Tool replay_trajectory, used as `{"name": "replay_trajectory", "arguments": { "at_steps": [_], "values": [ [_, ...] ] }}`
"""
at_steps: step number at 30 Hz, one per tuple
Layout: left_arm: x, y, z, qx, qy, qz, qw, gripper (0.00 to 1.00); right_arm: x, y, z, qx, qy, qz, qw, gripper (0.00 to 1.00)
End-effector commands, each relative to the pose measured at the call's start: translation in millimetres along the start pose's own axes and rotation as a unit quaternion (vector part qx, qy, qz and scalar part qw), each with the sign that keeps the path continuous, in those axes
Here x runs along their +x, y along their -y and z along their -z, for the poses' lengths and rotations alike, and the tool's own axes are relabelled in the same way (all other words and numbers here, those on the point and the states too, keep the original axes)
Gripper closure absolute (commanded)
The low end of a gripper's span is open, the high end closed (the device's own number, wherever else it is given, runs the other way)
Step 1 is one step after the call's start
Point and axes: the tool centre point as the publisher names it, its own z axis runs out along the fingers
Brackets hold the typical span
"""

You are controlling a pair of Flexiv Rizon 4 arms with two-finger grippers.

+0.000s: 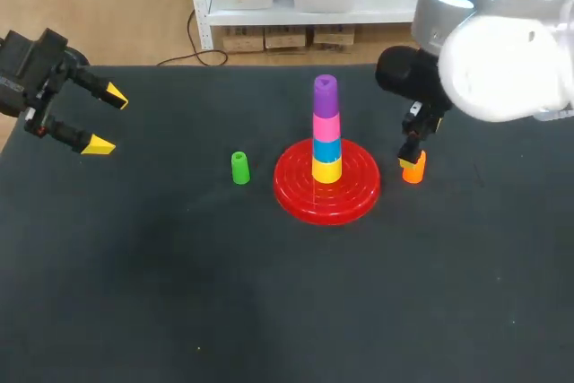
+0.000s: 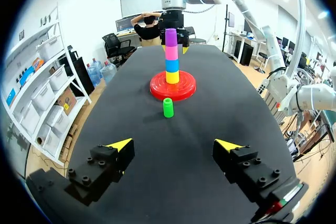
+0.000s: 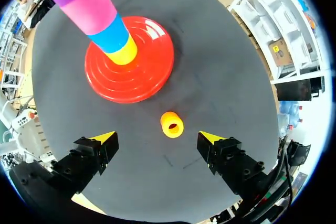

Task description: Pick up and stack the cylinders on the red base in this order: pink,purple,orange,green

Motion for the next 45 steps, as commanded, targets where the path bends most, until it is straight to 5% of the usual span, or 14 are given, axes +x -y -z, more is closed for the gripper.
{"name": "replay_trajectory", "arguments": {
  "at_steps": [1,45],
  "values": [
    [0.3,0.7,0,-0.001,0.000,0.000,1.000,0.00,-3,1,-12,0.008,-0.012,-0.001,1.000,0.00],
    [0.3,0.7,0,-0.001,0.000,0.000,1.000,0.00,3,18,-47,0.003,-0.035,-0.003,0.999,0.00]
  ]
}}
